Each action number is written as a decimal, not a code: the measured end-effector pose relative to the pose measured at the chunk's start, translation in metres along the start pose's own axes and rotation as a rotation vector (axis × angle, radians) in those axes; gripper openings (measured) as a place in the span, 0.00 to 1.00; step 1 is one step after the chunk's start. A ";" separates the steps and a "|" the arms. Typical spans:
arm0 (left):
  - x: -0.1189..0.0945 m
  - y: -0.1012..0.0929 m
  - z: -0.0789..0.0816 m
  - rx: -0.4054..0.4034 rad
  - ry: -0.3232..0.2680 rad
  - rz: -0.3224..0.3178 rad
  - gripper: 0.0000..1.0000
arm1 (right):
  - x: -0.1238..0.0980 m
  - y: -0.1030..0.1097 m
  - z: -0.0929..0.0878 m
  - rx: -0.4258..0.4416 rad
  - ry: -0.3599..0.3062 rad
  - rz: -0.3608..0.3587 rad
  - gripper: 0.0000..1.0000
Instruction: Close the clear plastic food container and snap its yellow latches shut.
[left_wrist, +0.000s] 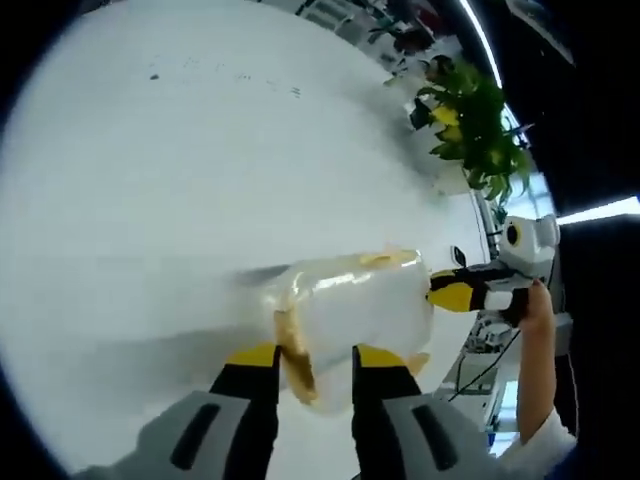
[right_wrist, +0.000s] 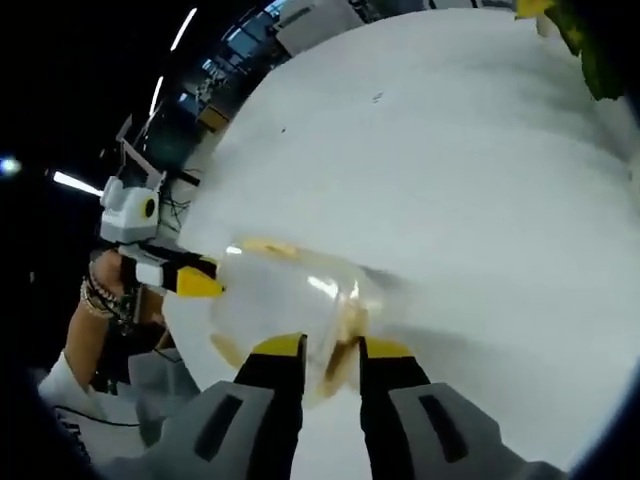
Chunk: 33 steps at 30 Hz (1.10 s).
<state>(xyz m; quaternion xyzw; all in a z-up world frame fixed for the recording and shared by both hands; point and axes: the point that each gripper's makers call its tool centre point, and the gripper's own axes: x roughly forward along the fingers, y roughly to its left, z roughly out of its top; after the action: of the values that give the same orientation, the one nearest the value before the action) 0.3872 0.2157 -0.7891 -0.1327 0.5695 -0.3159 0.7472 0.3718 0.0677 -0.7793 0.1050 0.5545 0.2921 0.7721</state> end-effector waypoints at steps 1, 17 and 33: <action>-0.001 0.001 0.002 0.031 -0.034 0.001 0.21 | -0.001 0.000 0.000 -0.031 0.006 -0.027 0.17; -0.026 -0.049 0.039 0.189 -0.409 -0.091 0.03 | 0.000 0.051 0.056 -0.345 -0.173 -0.061 0.00; 0.021 -0.086 -0.001 0.313 -0.249 -0.181 0.00 | 0.032 0.059 0.058 -0.379 -0.104 -0.016 0.00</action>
<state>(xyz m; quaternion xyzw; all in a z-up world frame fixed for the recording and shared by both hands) 0.3618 0.1371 -0.7575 -0.1036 0.4024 -0.4475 0.7919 0.4123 0.1426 -0.7550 -0.0317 0.4500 0.3792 0.8079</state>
